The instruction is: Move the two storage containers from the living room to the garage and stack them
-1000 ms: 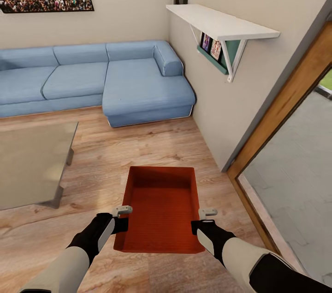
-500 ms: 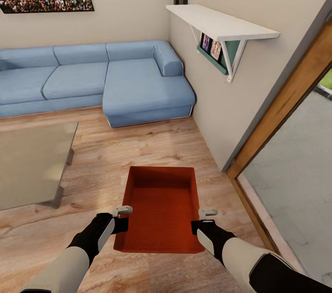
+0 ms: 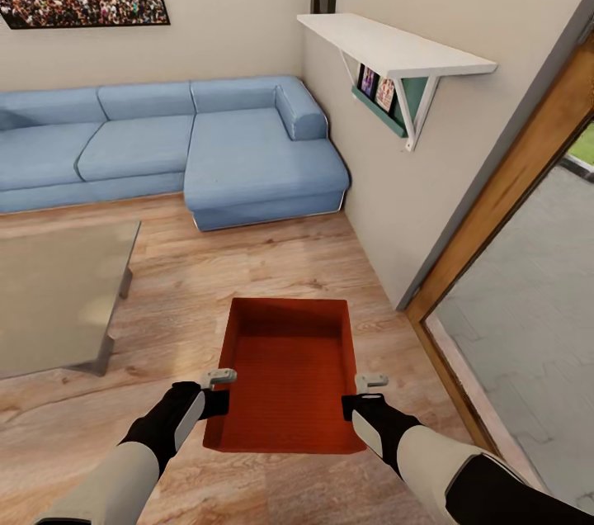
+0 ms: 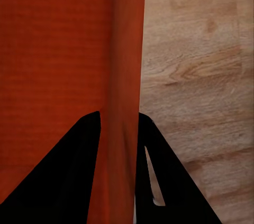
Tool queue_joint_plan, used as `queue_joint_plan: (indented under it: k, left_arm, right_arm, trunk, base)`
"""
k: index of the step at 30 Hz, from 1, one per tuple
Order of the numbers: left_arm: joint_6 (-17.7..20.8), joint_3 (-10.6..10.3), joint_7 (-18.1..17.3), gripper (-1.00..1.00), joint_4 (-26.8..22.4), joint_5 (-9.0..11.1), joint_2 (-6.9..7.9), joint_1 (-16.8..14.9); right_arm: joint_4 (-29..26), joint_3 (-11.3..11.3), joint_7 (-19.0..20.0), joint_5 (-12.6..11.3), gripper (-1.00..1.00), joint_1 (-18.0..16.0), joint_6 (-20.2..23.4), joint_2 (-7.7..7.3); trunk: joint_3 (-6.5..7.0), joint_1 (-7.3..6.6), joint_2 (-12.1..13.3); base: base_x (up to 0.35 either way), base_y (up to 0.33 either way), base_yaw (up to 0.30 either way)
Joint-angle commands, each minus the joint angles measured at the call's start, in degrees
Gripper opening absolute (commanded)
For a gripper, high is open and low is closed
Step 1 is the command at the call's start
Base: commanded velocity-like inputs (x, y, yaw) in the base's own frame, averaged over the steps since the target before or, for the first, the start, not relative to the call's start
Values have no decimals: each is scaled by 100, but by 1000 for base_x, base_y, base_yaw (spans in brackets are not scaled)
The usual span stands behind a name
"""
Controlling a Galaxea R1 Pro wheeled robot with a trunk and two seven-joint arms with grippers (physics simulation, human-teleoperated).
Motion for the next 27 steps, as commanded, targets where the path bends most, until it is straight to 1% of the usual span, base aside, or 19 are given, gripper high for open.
queue_joint_plan:
  k: [1,27]
  left_arm:
    - [46,26,76,-100,-9,-192,22,-3]
    - [28,25,74,-100,-17,-192,22,-5]
  right_arm:
    - [-7,55,-45,82,-100,-3,39,-25]
    - [-7,57,-47,83,-100,-4,39,-20]
  trunk:
    - [1,3,-9]
    - [232,3,-9]
  base:
    - [0,0,0]
    - [0,0,0]
